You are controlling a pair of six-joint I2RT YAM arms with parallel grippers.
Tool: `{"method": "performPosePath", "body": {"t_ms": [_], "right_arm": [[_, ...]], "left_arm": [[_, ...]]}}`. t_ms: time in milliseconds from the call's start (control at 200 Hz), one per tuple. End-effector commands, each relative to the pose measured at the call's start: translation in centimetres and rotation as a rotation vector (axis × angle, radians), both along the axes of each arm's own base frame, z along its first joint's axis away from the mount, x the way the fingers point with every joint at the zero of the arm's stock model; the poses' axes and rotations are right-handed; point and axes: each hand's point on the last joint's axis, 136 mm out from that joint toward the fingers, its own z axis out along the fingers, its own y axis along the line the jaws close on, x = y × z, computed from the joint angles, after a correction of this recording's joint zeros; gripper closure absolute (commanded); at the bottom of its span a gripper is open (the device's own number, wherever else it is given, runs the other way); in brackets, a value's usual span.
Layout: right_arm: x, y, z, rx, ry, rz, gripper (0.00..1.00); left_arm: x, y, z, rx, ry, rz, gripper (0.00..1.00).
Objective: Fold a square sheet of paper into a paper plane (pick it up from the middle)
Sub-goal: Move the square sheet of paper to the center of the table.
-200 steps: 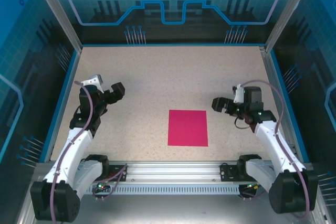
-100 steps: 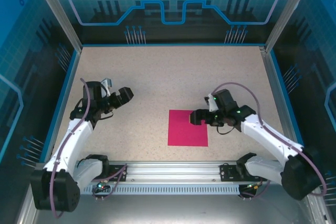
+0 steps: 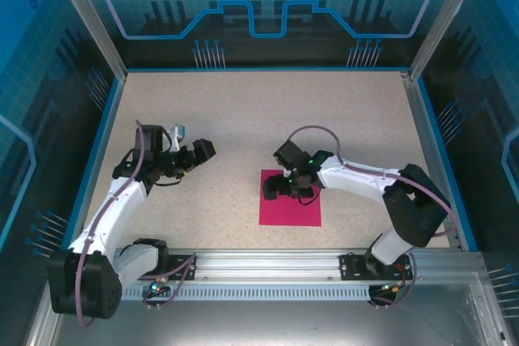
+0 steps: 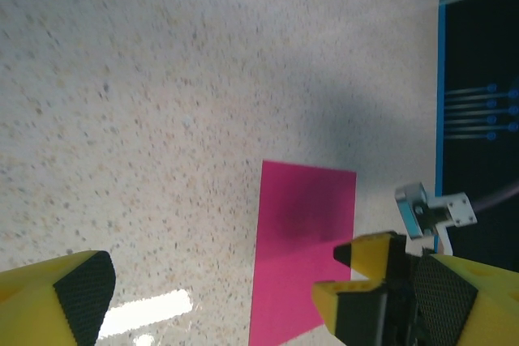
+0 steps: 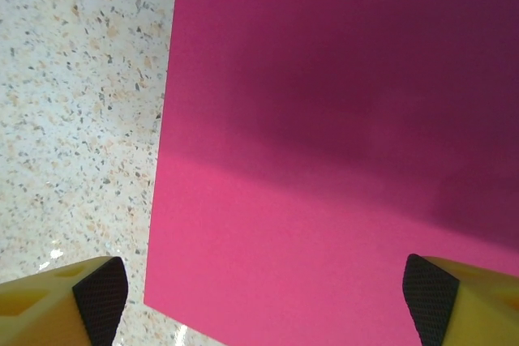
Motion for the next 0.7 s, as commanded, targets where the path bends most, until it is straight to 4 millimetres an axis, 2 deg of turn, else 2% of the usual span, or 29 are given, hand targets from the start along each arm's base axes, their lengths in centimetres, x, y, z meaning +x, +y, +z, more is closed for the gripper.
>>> {"method": "performPosePath", "body": {"t_ms": [0,210,420,695], "right_arm": [[-0.4,0.4,-0.8,-0.028,0.026,-0.037,0.08],[-0.2,0.1,-2.4,-0.05,0.049,-0.084,0.08],[0.6,0.1,-3.9,-0.064,0.077,-0.113,0.11],[2.7,1.2,-4.4,-0.071,0.058,-0.081,0.14]], "left_arm": [[-1.3,-1.6,-1.1,-0.037,0.044,-0.057,0.02],[-2.7,-2.4,-2.4,-0.039,0.07,-0.093,0.02],[-4.1,-4.3,-3.7,-0.034,0.116,-0.156,0.02],[-5.6,-5.4,-5.8,-0.05,0.156,-0.16,0.01]]}}
